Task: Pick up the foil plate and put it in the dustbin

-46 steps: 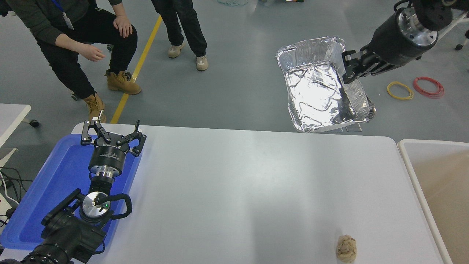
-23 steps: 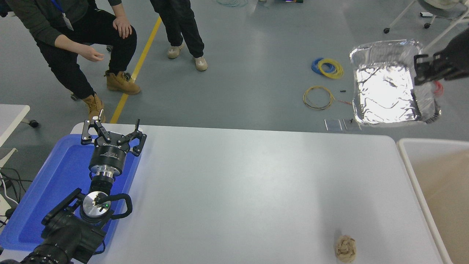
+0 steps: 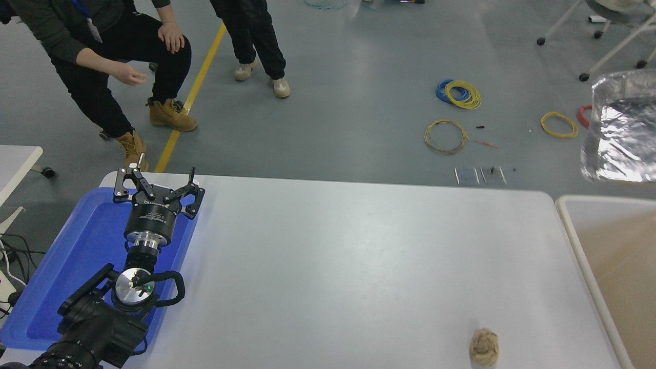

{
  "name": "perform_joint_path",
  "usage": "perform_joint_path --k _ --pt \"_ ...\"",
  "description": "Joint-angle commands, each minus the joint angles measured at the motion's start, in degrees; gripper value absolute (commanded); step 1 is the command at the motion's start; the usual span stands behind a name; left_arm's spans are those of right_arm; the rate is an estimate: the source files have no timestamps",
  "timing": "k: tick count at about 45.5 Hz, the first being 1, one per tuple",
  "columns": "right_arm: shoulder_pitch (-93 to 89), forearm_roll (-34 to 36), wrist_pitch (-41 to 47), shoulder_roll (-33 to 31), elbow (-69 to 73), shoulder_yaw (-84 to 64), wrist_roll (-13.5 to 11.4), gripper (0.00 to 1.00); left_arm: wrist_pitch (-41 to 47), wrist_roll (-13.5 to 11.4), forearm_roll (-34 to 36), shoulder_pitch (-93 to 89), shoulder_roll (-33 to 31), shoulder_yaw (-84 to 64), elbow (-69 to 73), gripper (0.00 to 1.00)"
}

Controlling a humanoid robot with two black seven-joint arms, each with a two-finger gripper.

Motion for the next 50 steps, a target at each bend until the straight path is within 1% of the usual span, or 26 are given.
perform_joint_path --k 1,4,11,18,21,25,27,36,50 --pt "-16.4 0.1 -5.4 -0.4 -14.0 6.3 -0.3 0.0 0.1 0.0 0.0 0.0 0.0 0.0 0.0 1.0" --pt "-20.7 0.1 -7.7 -0.3 -16.2 8.7 -0.3 0.0 0.0 0.0 0.0 0.0 0.0 0.0 0.0 1.0" --pt "-28.9 0.1 -13.8 -0.2 -19.2 15.3 -2.0 0.0 0.0 0.0 0.0 0.0 0.0 0.0 0.0 1.0" --pt "-37.7 0.1 -21.3 0.0 -19.5 23.5 -3.1 0.0 0.1 0.0 0.0 0.0 0.0 0.0 0.0 1.0" --pt "-40.2 0.1 -22.8 0.0 -19.5 25.9 -3.3 0.0 0.0 0.0 0.0 0.0 0.0 0.0 0.0 1.0" --pt "-43.4 0.2 -23.3 0.2 -19.5 28.9 -4.9 0.0 0.0 0.0 0.0 0.1 0.0 0.0 0.0 1.0" --pt "-44.9 0.2 -23.8 0.2 -19.5 30.4 -5.4 0.0 0.0 0.0 0.0 0.1 0.0 0.0 0.0 1.0" --pt "-50.5 0.9 -27.9 1.6 -19.7 36.3 -5.7 0.0 0.0 0.0 0.0 0.0 0.0 0.0 0.0 1.0" --pt "-55.7 1.3 -31.3 4.7 -19.7 39.2 -5.7 0.0 0.0 0.0 0.0 0.0 0.0 0.0 0.0 1.0"
